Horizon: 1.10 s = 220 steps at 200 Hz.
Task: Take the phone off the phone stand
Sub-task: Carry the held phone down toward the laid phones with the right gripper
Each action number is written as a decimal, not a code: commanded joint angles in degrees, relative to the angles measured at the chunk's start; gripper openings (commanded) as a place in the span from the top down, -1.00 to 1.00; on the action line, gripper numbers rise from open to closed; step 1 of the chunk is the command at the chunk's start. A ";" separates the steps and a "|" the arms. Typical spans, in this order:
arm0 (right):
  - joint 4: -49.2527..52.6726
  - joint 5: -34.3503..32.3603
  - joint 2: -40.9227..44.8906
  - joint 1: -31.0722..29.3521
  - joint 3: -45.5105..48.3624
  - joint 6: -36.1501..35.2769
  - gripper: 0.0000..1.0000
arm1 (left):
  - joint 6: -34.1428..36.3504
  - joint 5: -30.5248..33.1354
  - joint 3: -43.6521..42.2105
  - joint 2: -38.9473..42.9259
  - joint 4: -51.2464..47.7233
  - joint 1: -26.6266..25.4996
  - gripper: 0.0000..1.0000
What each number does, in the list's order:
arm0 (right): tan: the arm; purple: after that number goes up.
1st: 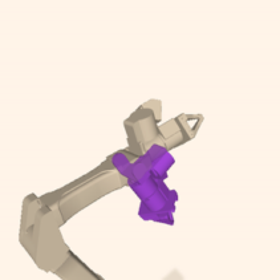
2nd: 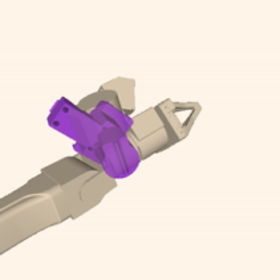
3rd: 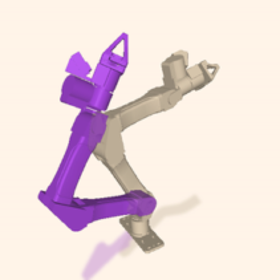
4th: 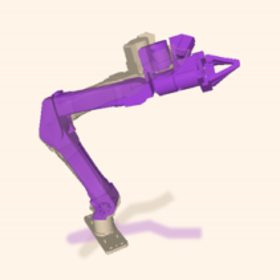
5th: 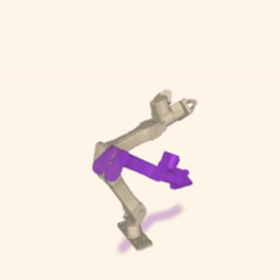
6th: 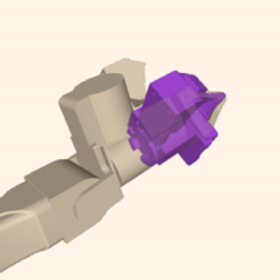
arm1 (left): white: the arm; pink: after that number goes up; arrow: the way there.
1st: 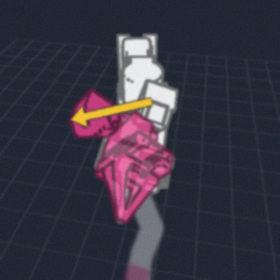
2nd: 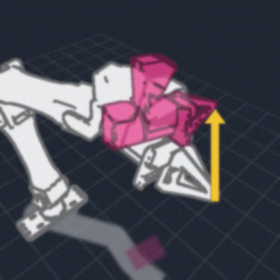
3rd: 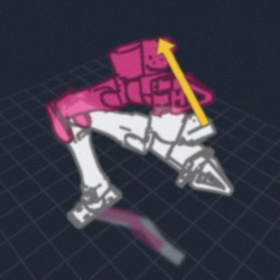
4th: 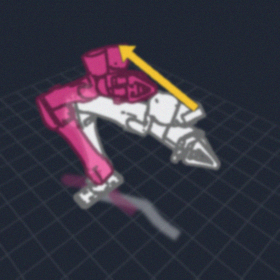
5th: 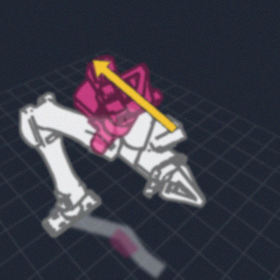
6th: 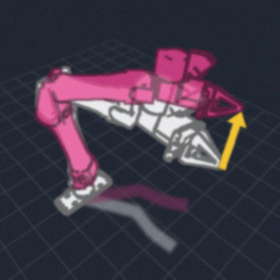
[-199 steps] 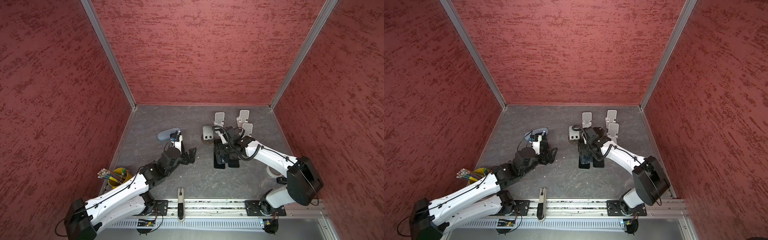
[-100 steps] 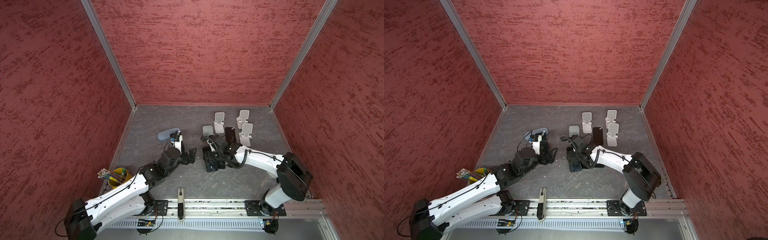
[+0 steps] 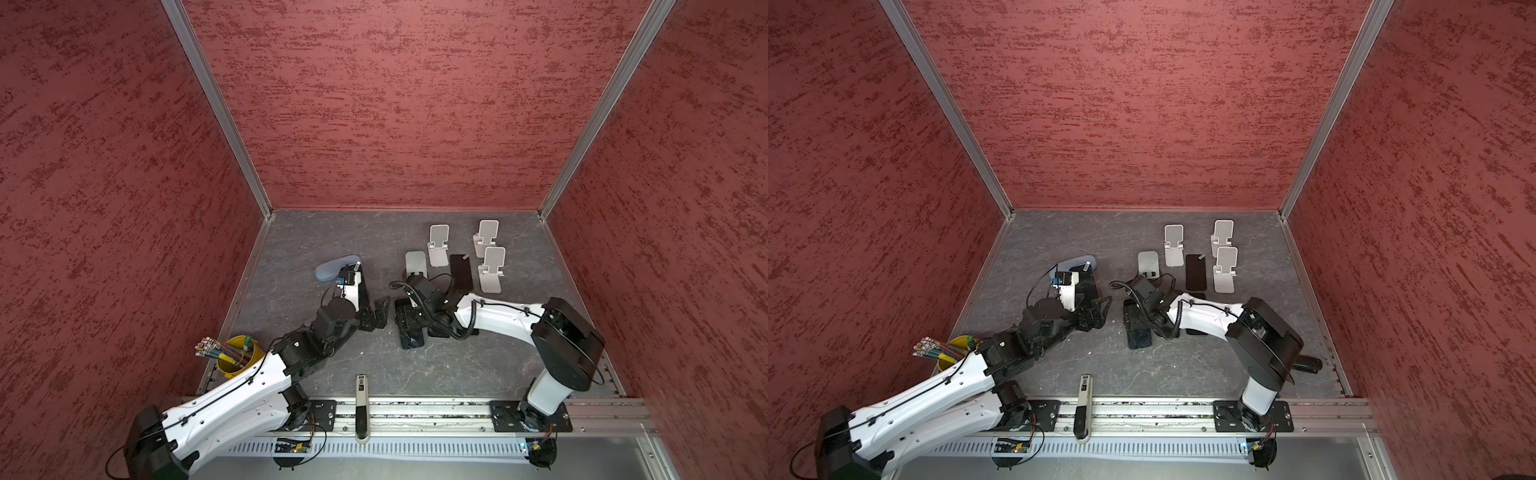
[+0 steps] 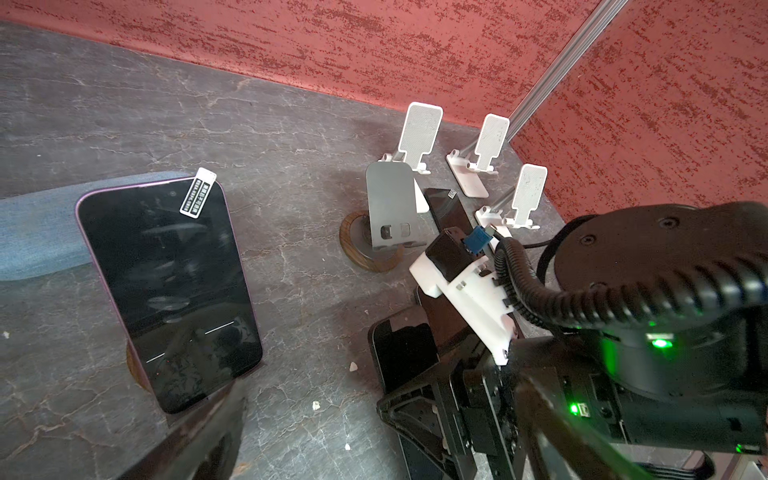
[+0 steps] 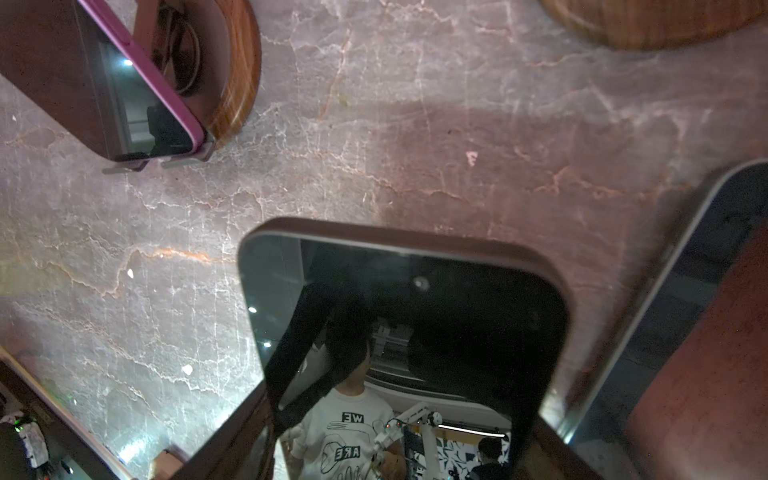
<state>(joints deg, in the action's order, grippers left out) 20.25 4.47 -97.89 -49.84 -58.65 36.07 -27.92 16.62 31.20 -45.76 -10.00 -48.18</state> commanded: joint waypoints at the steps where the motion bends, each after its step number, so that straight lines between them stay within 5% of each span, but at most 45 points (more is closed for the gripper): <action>1: -2.43 -0.81 -0.66 -0.60 -1.46 3.13 -0.20 | 1.25 0.04 -0.89 -0.03 0.33 0.19 -0.99; 137: 8.30 -12.21 -7.22 -3.05 -7.00 5.24 -0.28 | 1.70 1.22 -3.16 5.99 -1.60 0.46 -0.99; 220: 11.37 -13.75 -9.77 -3.67 -9.31 6.90 -0.33 | 2.08 1.13 -4.19 8.33 -2.83 0.55 -0.99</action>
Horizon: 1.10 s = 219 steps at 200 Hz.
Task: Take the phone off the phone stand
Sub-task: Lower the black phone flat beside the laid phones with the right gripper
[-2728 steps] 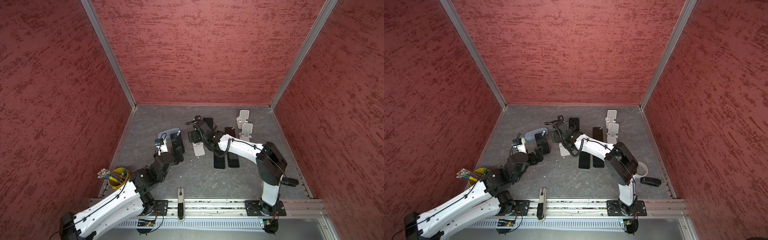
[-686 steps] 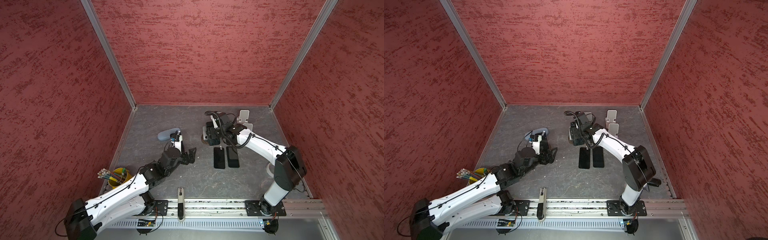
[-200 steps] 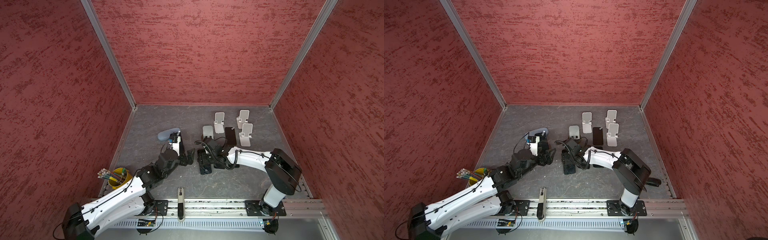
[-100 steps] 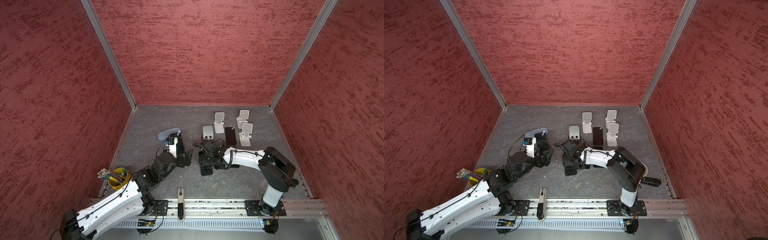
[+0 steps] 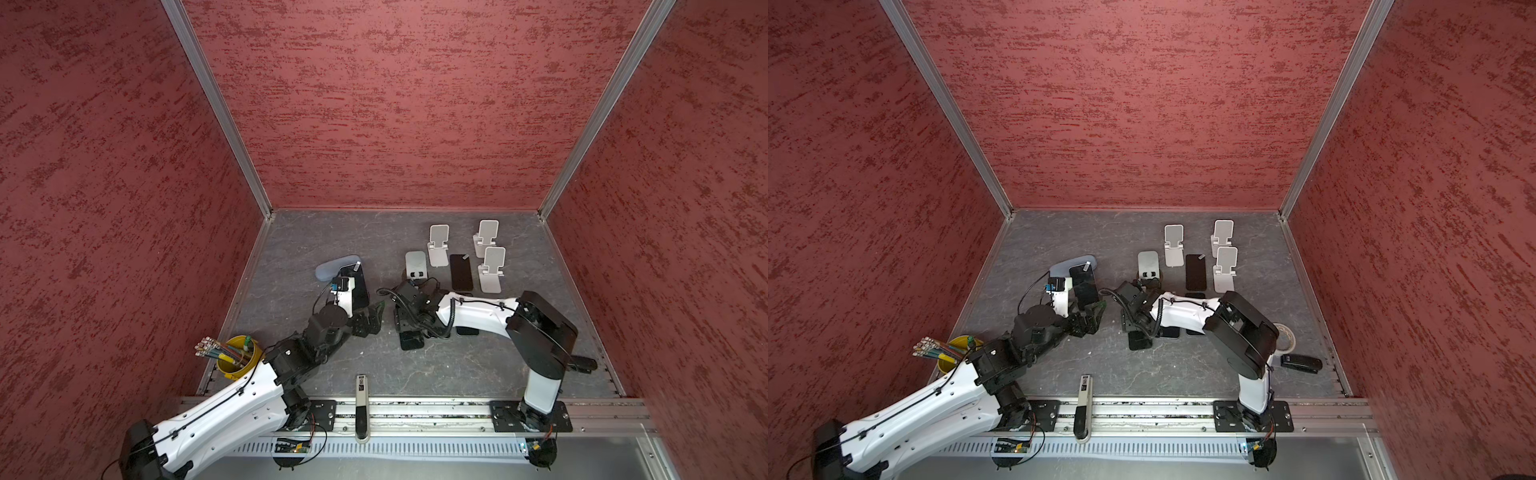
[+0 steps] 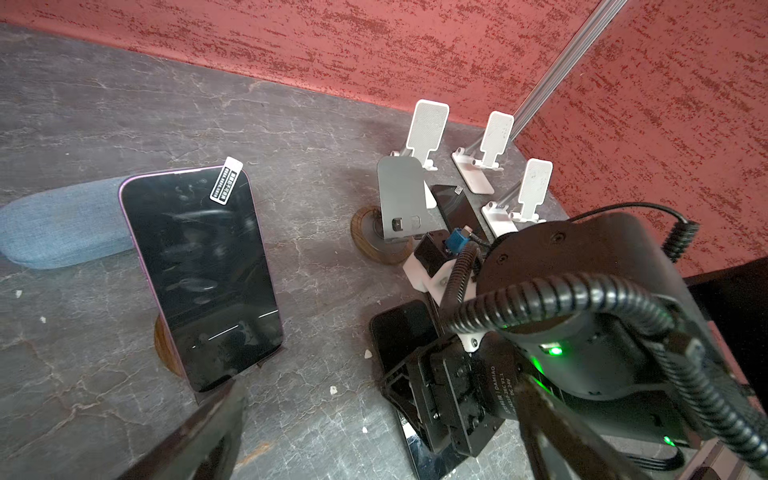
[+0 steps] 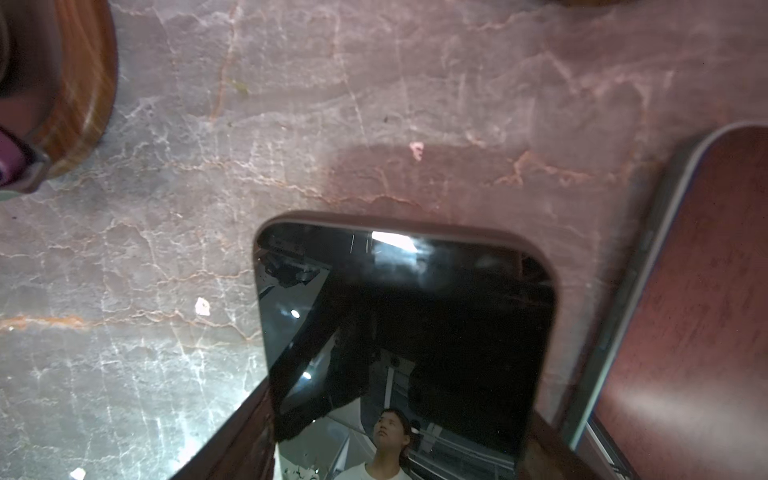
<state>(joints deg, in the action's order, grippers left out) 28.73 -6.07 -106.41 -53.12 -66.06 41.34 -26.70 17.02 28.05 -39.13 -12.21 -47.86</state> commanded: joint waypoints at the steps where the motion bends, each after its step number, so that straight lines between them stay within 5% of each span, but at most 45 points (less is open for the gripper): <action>1: 2.90 -3.23 -1.34 -0.40 -1.93 1.64 -0.33 | 0.86 0.74 -1.06 1.74 -0.58 0.27 -0.99; 219: 2.33 -5.55 -5.07 0.24 -5.67 6.29 -0.44 | -0.11 -0.06 -2.47 9.10 -3.80 0.26 -0.99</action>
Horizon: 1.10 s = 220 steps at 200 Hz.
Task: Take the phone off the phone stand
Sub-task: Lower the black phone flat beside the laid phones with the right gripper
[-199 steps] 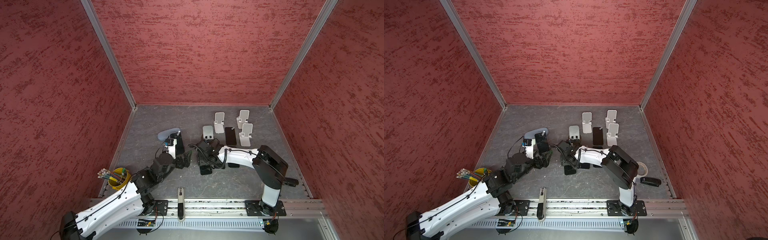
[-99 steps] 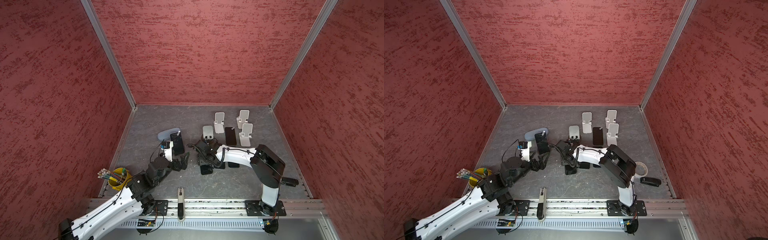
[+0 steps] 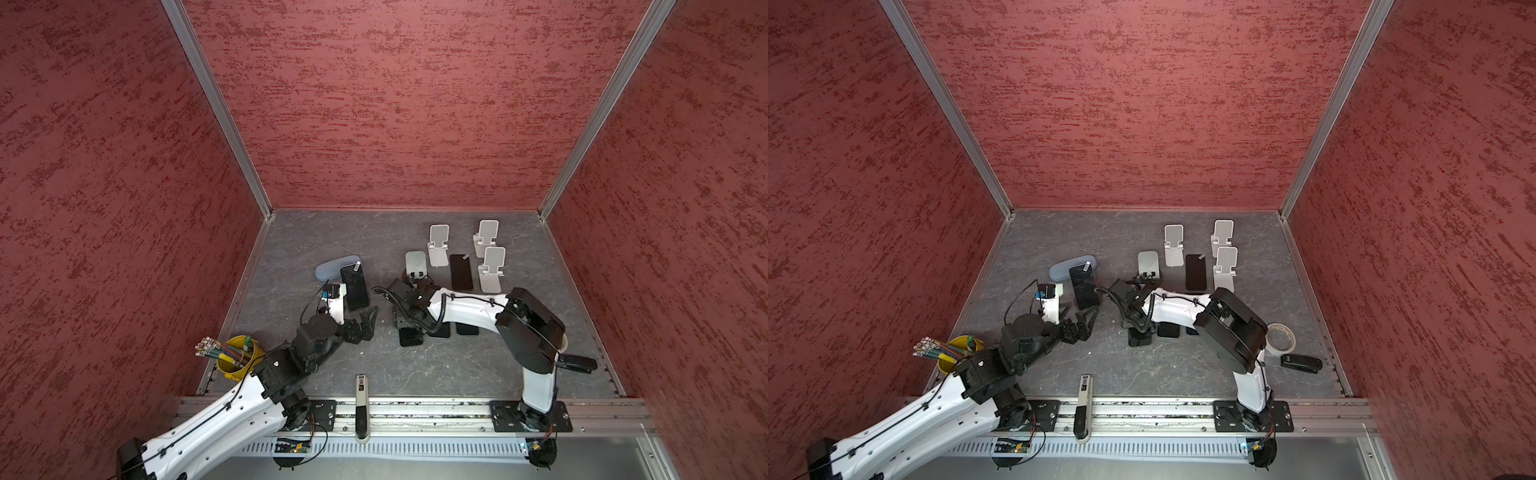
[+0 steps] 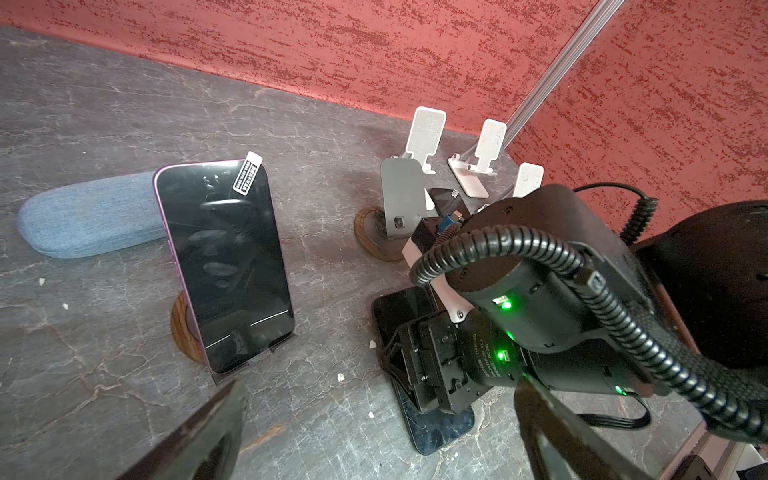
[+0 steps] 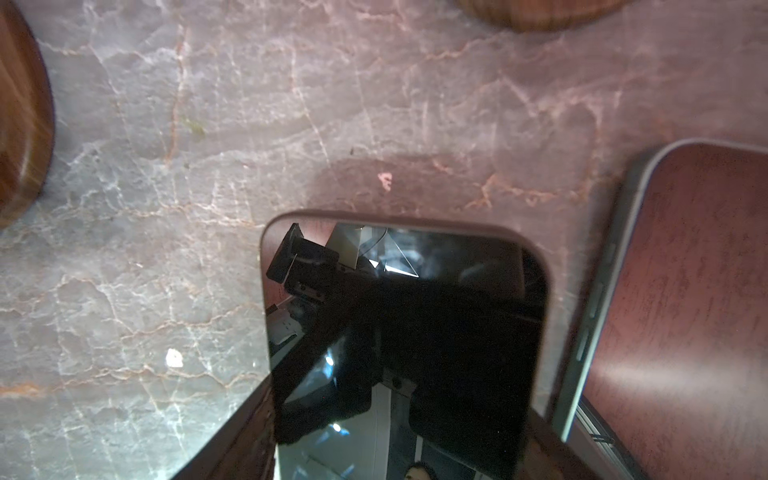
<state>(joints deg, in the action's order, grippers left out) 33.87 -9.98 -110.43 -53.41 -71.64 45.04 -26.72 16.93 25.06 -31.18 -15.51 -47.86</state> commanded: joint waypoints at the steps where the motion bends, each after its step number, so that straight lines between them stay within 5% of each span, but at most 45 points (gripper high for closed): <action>1: -3.00 -1.54 -1.03 0.60 -0.05 2.64 -0.44 | -0.17 0.03 0.52 1.18 -0.49 0.24 -0.99; 59: -8.07 1.88 -1.63 1.99 1.60 4.67 -0.43 | -0.91 0.38 -0.51 4.11 -1.95 0.23 -0.99; 220: -4.10 -2.08 -2.31 1.82 2.77 5.66 -0.56 | -2.29 1.44 -3.35 9.45 -3.45 0.23 -0.99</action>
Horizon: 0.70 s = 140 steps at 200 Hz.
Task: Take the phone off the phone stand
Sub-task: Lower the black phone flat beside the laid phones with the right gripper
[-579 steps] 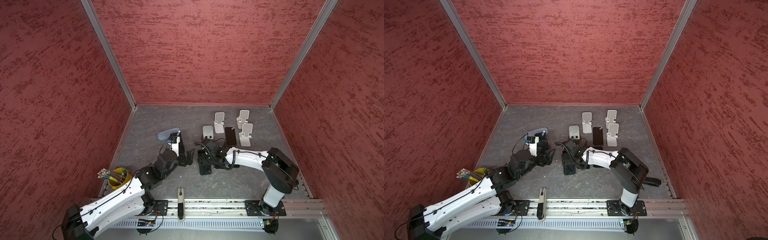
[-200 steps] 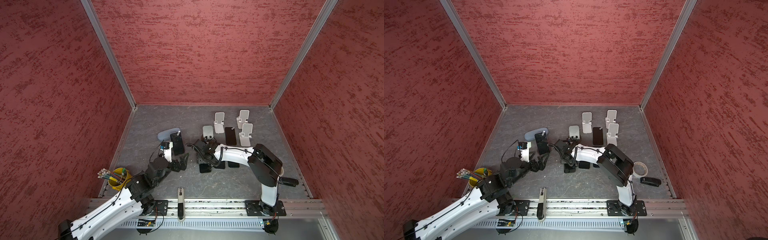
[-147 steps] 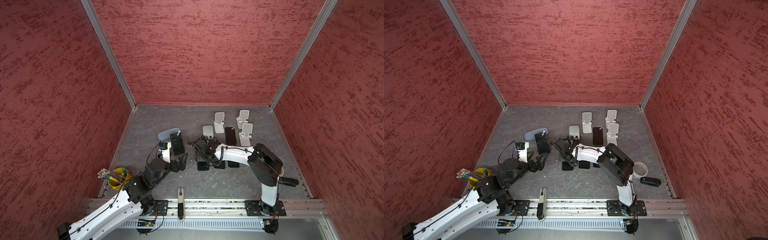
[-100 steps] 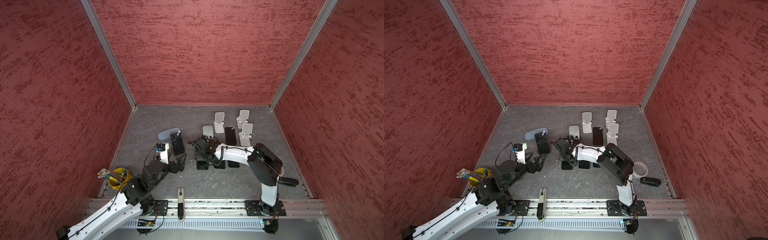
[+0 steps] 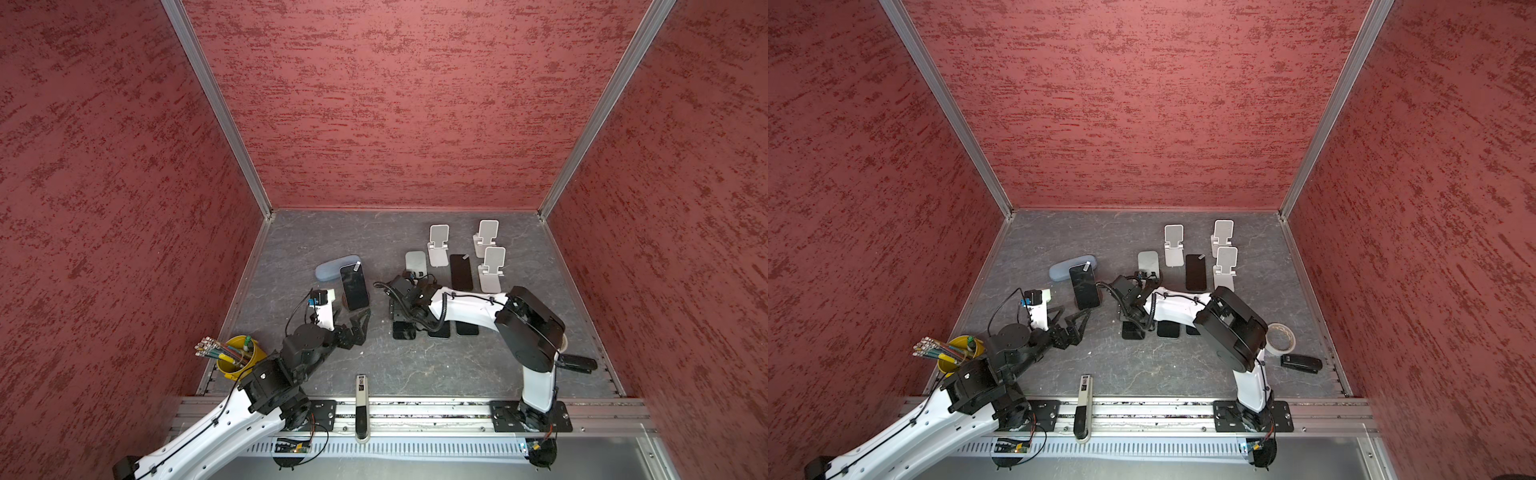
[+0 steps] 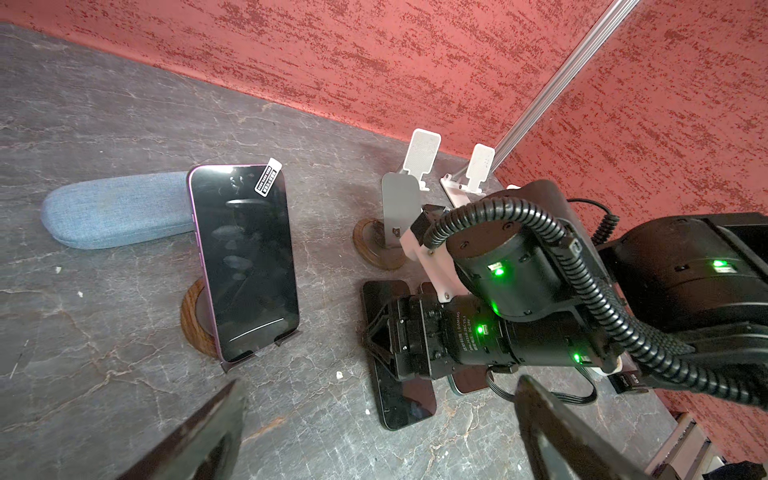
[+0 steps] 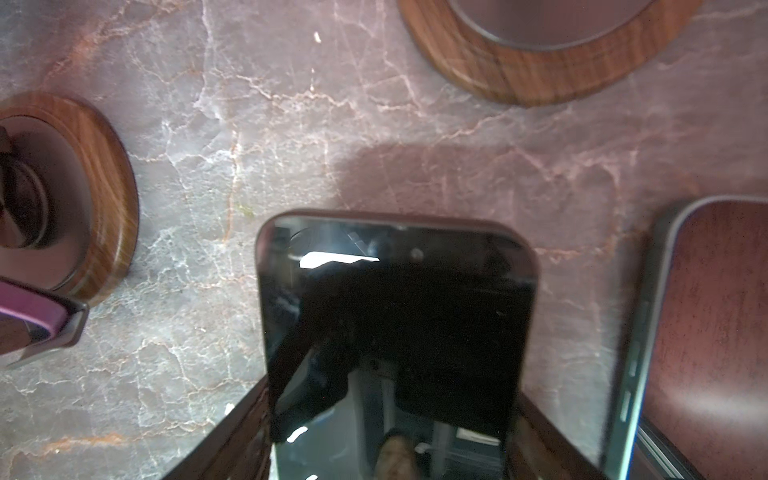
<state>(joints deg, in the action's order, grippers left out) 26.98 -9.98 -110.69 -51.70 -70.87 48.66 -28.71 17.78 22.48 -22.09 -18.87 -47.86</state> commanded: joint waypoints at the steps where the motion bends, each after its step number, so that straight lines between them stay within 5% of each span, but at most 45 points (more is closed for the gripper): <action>1: 2.84 -2.11 -2.01 0.11 2.03 2.00 -0.56 | -0.34 0.59 -0.77 0.37 -0.10 0.22 -0.99; 140: 6.14 -5.70 -1.85 -0.24 4.48 2.15 -0.59 | -0.83 1.73 -0.94 0.90 -0.64 0.26 -0.99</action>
<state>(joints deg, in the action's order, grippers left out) 27.22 -15.73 -110.69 -51.99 -69.25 48.86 -29.21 18.55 22.17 -21.67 -19.14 -47.86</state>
